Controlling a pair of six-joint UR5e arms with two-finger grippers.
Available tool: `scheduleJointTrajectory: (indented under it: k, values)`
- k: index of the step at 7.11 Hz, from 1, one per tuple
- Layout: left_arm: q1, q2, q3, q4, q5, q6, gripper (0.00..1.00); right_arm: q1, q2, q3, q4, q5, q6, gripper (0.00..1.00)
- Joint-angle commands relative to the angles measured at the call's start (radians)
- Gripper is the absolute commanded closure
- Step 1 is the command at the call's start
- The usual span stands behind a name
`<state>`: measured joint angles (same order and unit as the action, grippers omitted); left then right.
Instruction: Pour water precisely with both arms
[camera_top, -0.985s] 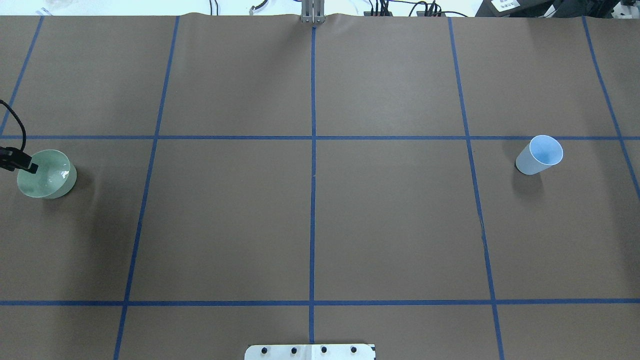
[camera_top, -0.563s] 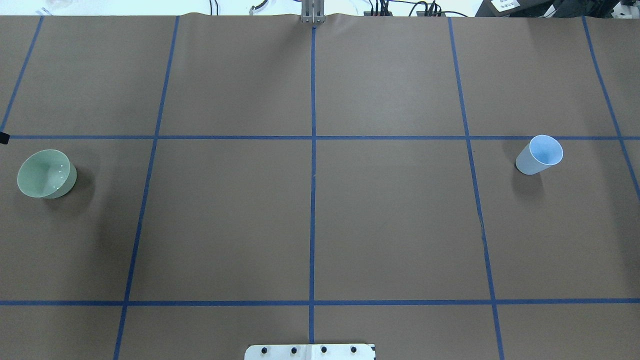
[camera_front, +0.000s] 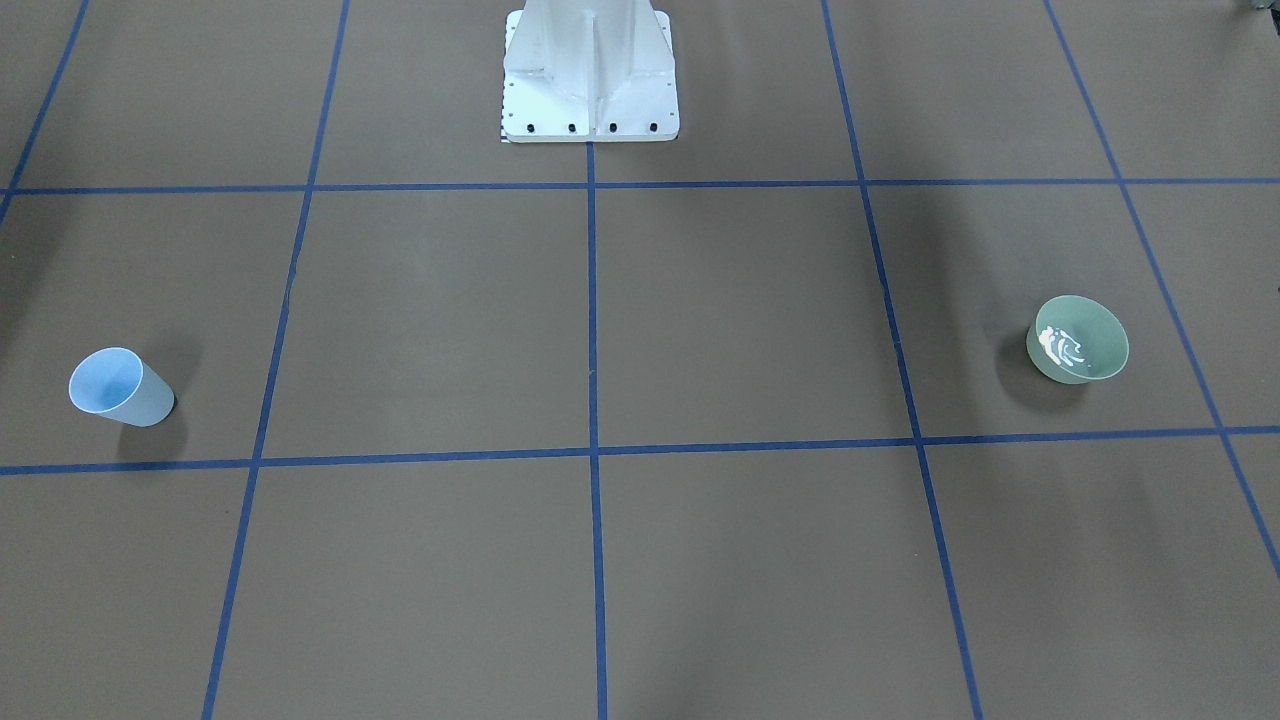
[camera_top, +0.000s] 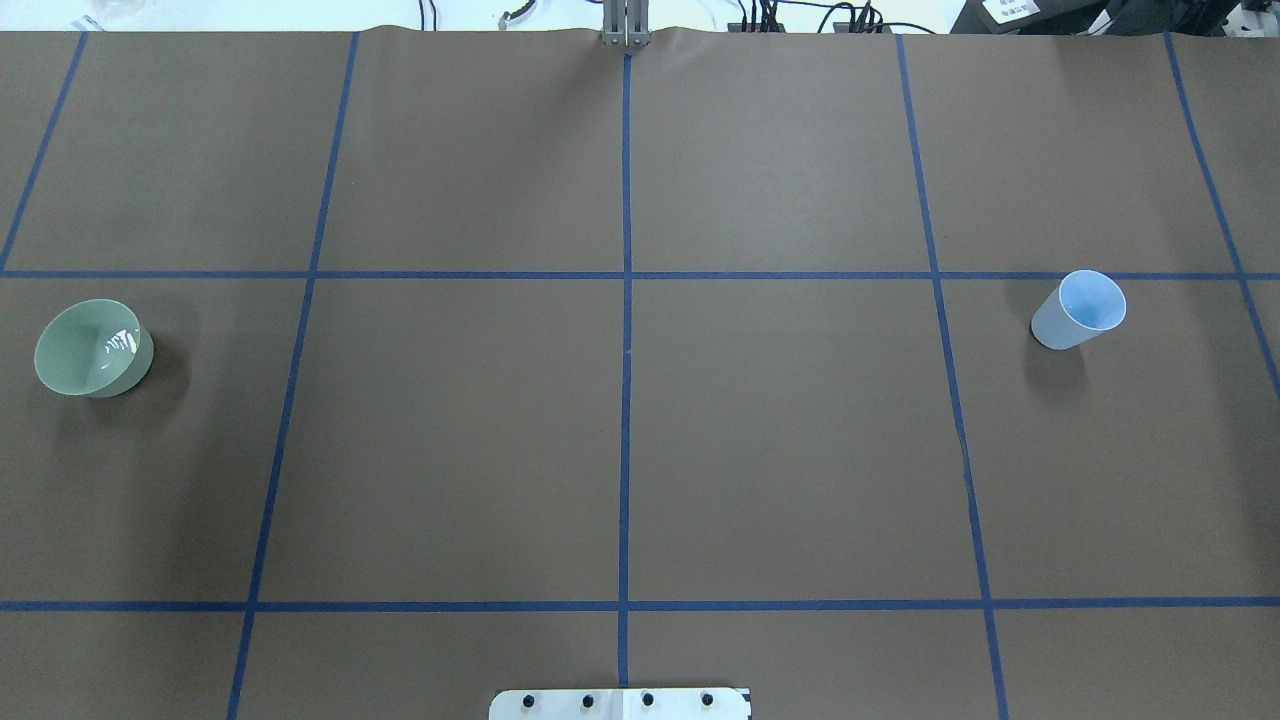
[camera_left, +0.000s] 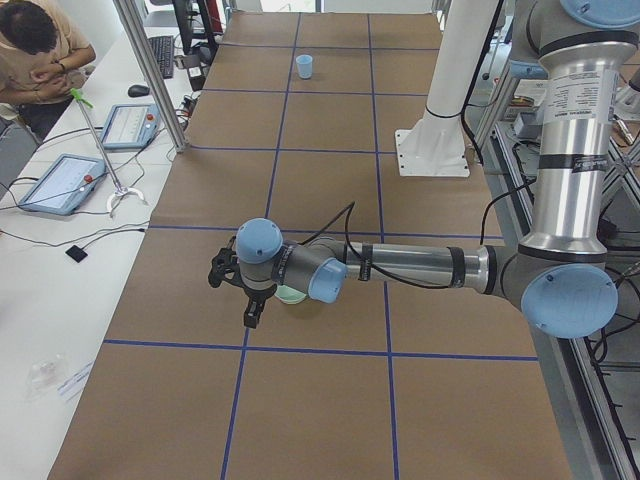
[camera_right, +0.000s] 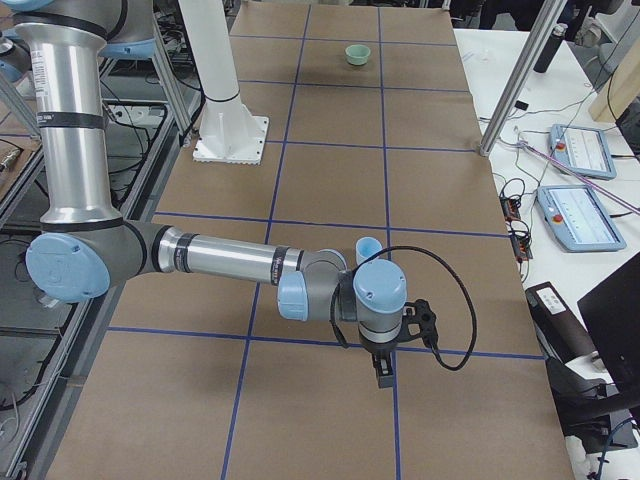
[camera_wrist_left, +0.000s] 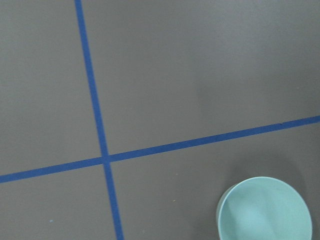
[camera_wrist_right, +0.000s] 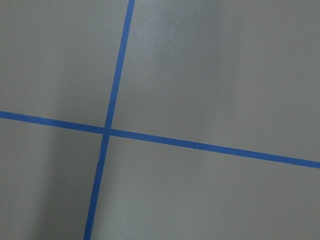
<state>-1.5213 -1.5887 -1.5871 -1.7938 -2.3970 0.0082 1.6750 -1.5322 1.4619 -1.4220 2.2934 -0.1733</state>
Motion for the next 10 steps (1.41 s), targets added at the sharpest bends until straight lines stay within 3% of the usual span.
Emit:
scheduleJointTrajectory:
  k: [1, 3, 5, 6, 10]
  values:
    - [-0.033, -0.01, -0.004, 0.143, 0.002, 0.091, 0.0, 0.0, 0.001, 0.0, 0.0, 0.0, 0.0, 0.0]
    - [-0.046, -0.01, -0.007, 0.189, 0.013, 0.136, 0.0, -0.001, 0.001, 0.002, -0.002, 0.0, 0.001, 0.0]
    - [-0.08, -0.01, -0.051, 0.289, 0.089, 0.234, 0.0, 0.0, 0.003, 0.002, -0.002, 0.005, 0.001, 0.0]
    - [-0.117, -0.005, -0.091, 0.291, 0.14, 0.234, 0.0, -0.001, 0.003, 0.002, -0.002, 0.005, 0.001, 0.0]
    - [-0.126, 0.035, -0.105, 0.263, 0.133, 0.223, 0.0, -0.001, 0.003, 0.006, -0.002, 0.009, 0.003, 0.0]
